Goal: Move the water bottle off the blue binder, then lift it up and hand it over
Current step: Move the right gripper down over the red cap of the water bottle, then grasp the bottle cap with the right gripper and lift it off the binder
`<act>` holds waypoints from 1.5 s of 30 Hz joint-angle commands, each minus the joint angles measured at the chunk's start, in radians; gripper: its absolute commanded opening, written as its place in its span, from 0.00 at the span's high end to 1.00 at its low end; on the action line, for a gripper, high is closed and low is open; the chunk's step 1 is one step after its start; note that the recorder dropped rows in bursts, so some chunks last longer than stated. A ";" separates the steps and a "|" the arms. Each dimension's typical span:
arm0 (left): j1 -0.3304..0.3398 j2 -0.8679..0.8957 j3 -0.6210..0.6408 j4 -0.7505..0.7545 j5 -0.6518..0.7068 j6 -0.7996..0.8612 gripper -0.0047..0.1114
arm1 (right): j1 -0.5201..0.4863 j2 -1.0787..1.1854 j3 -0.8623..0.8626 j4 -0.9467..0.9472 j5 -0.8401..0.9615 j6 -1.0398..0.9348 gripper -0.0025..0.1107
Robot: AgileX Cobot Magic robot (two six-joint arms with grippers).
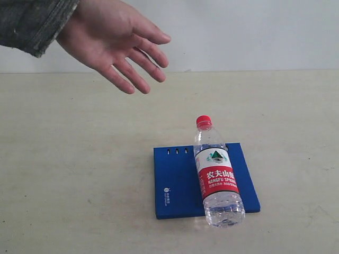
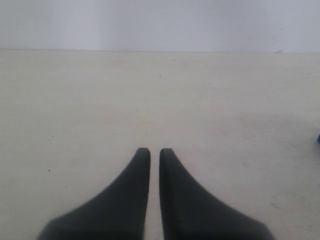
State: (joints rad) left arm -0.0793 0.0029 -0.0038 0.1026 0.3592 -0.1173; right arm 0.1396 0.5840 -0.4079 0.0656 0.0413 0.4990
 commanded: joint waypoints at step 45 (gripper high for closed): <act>-0.001 -0.003 0.004 0.000 -0.003 0.005 0.90 | 0.209 1.452 -0.921 0.697 0.460 -0.954 0.57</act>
State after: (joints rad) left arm -0.0793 0.0029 -0.0038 0.1026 0.3592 -0.1173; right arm 0.3474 2.0375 -1.3239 0.7648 0.5088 -0.4433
